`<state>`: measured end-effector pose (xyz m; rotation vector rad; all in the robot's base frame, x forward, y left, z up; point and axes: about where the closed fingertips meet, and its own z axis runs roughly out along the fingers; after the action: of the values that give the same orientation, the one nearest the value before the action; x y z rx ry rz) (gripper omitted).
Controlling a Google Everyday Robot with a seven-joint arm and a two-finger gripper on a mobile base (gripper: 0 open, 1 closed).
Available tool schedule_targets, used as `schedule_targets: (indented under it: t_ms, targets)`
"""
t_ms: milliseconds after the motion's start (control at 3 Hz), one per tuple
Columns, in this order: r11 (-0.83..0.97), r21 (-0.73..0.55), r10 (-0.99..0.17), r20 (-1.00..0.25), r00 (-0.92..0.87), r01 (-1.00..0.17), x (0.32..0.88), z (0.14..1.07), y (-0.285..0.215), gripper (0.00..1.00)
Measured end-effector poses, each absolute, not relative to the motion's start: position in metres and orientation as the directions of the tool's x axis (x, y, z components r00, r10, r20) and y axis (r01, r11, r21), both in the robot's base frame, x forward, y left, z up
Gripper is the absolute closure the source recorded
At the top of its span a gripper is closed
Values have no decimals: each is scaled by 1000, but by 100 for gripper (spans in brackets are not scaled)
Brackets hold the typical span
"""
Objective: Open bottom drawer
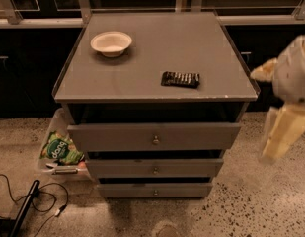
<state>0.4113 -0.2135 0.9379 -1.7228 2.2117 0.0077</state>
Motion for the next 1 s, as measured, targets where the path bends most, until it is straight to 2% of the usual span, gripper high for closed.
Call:
schedule_targets:
  t_ms: [667, 1000]
  targets:
    - [187, -96, -923, -359, -141, -978, 362, 780, -217, 0]
    - [126, -30, -933, -344, -108, -992, 366, 684, -228, 0]
